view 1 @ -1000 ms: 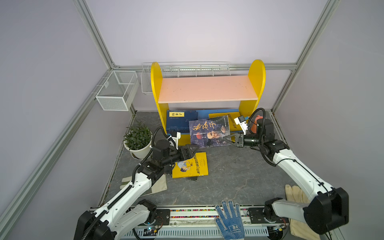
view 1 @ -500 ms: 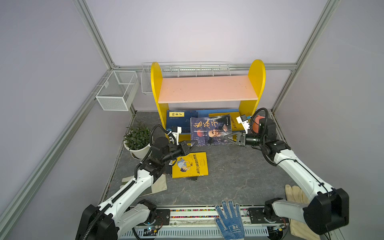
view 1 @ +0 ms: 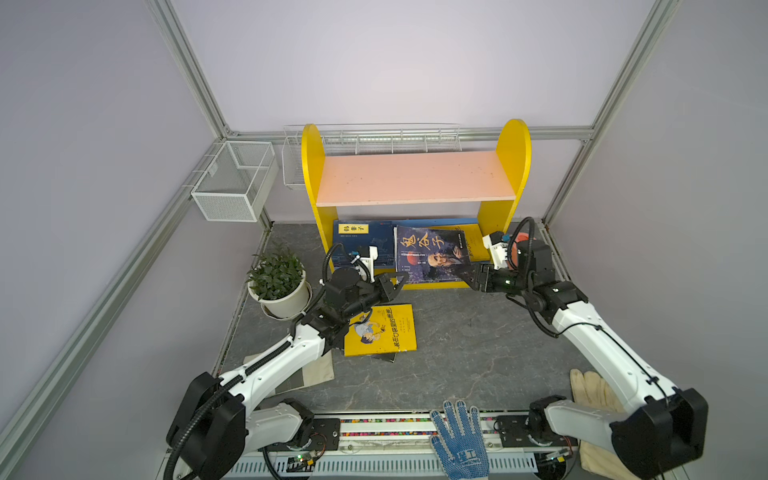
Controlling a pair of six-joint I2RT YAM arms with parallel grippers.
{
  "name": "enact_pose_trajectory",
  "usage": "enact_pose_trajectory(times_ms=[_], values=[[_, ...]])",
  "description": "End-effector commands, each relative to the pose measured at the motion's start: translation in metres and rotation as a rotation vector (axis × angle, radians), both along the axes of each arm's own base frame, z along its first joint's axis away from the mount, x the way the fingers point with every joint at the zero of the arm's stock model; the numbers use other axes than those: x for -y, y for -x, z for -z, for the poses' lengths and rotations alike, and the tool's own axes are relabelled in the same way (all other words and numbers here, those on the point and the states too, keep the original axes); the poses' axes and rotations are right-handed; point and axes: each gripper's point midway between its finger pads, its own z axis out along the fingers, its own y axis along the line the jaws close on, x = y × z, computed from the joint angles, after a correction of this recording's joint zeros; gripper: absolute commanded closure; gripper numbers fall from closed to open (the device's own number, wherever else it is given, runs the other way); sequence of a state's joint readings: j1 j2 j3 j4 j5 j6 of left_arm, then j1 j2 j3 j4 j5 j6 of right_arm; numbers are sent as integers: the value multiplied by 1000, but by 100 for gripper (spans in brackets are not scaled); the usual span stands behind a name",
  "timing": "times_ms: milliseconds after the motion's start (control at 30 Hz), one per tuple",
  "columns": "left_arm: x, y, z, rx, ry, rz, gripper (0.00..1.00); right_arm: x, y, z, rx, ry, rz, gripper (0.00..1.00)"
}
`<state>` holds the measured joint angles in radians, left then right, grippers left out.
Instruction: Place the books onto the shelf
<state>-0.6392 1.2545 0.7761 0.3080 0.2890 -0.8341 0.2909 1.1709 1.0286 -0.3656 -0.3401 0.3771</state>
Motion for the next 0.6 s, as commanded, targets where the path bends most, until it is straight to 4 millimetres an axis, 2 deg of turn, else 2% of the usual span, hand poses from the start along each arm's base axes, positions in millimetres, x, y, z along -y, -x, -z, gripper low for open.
enact_pose_trajectory(times_ms=[0,100,233,367,567], values=[[4,-25,-53,145,80,-83,100,57,-6,-4,49,178,263,40],[21,-35,-60,158,88,-62,100,92,-2,0,34,215,421,39],[47,-45,-63,166,81,-15,100,125,5,2,28,214,539,39],[66,-57,-53,145,47,-16,100,136,10,3,12,212,559,39],[92,-74,-42,139,-14,-55,100,137,11,4,5,199,543,39]])
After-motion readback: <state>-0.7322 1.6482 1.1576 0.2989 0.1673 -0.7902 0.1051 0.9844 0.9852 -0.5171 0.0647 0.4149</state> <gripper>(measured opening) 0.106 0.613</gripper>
